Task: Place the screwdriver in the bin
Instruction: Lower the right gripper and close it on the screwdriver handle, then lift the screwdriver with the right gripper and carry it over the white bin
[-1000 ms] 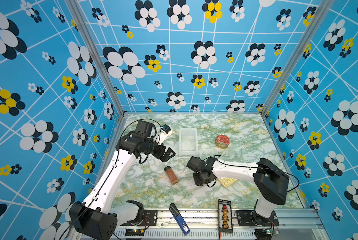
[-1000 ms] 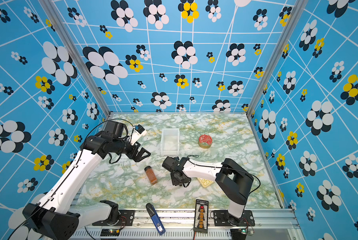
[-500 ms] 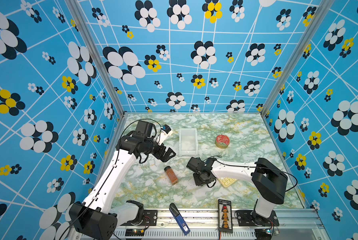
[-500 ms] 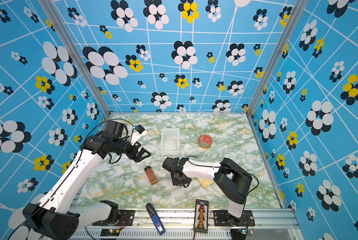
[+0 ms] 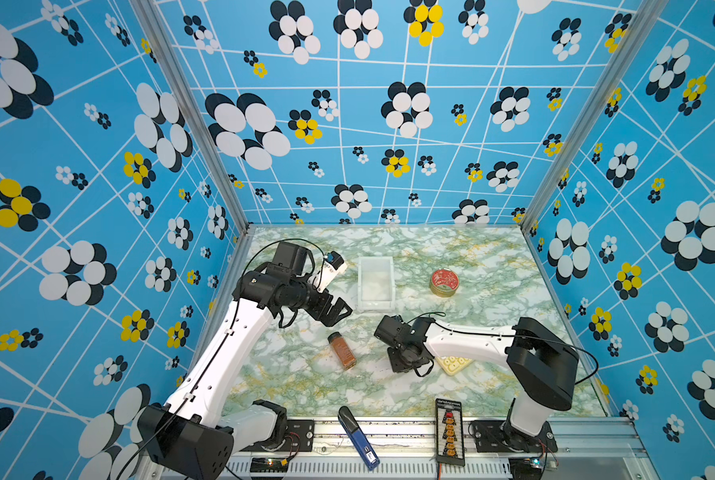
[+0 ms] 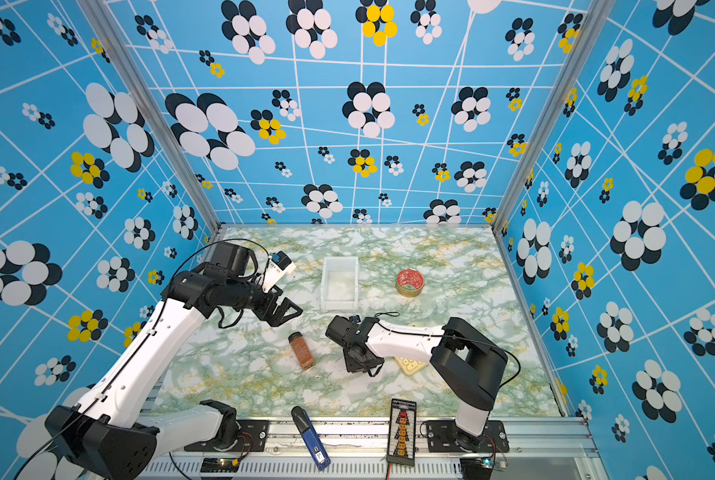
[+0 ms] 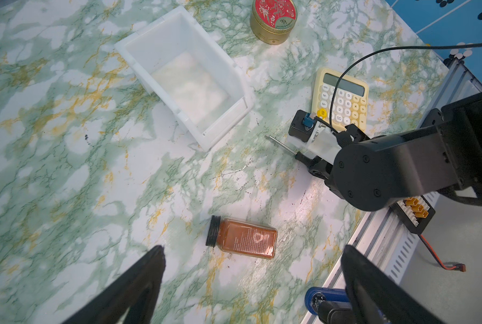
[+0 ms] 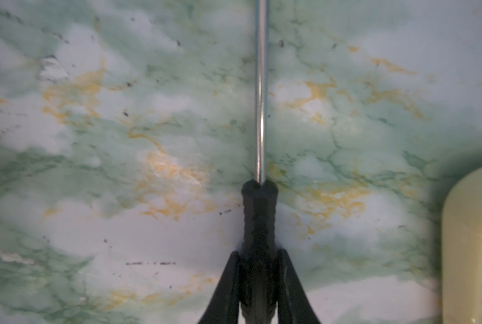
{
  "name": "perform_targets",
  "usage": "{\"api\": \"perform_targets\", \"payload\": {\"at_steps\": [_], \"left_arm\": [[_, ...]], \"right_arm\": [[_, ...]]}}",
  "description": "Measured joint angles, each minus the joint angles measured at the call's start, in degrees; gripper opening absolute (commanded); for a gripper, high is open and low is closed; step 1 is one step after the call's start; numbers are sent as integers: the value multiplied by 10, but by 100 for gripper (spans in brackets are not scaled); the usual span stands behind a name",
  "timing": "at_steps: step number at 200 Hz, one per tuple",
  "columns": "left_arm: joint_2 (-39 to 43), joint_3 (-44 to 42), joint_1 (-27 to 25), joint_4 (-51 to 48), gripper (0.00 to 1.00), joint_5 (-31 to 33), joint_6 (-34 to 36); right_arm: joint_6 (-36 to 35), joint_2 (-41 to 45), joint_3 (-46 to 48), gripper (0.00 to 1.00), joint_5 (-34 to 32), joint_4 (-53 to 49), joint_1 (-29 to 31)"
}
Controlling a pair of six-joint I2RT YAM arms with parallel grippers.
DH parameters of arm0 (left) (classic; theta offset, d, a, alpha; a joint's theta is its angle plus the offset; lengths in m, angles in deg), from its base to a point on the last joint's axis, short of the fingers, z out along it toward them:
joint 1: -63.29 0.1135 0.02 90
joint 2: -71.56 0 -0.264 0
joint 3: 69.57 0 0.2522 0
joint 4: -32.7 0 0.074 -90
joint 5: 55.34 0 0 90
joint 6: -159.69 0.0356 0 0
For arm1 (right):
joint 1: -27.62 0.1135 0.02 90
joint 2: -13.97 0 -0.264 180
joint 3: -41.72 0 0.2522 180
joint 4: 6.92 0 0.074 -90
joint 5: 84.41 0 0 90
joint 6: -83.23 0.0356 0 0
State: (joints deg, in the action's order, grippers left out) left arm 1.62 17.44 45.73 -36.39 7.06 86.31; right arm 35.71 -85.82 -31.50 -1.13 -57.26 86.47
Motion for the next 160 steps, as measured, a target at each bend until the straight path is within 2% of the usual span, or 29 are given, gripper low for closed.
{"api": "perform_targets", "payload": {"at_steps": [39, 79, 160], "left_arm": [[0, 3, -3, 0, 99, 2, 10], [-5, 10, -9, 0, 99, 2, 16], [5, 11, -9, -7, 99, 19, 28]], "right_arm": [[0, 43, 13, 16, 2, -19, 0], [0, 127, 10, 16, -2, -46, 0], [-44, 144, -112, 18, -14, -115, -15]]}}
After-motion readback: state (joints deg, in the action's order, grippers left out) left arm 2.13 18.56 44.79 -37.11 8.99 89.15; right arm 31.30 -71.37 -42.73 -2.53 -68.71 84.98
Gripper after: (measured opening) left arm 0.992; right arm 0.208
